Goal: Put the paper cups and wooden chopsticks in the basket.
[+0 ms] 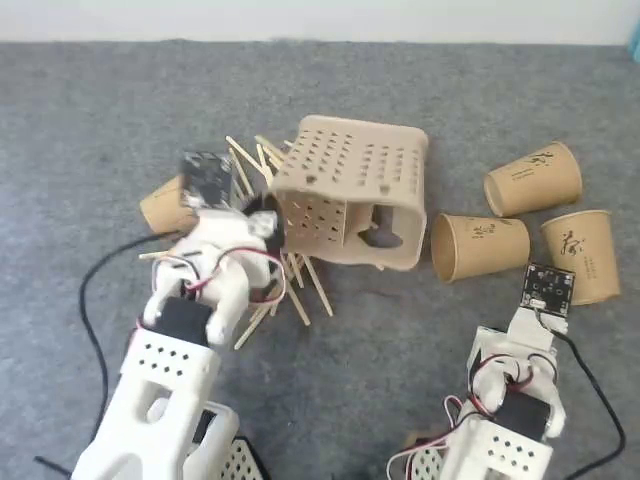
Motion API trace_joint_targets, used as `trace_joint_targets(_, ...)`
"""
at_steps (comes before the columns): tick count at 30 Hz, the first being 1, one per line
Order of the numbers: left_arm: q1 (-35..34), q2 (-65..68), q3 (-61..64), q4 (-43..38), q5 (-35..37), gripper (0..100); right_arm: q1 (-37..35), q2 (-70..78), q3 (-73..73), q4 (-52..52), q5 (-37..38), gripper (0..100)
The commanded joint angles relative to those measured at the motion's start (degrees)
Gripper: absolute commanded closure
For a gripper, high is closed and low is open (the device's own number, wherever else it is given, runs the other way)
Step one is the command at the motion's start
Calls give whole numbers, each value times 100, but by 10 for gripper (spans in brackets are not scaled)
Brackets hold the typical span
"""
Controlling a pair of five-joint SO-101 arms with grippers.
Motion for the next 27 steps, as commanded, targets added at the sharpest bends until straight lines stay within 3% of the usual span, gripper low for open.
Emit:
trace_joint_targets(1,-53,53,-1253,501,448,987,84,-84,-18,-101,79,991)
trace_joint_targets(5,88,879,-2053,633,563,987,84,-84,-18,-101,79,991)
trace_joint_targets(14,70,4229,-4409,730,905,987,84,-84,-18,-101,79,991)
trace_joint_targets(21,-62,4721,-5754,1046,1064,987,84,-84,-18,-101,79,991)
trace_joint_targets(27,-492,5196,-7319,1811,1407,987,57,-84,-18,-101,79,991)
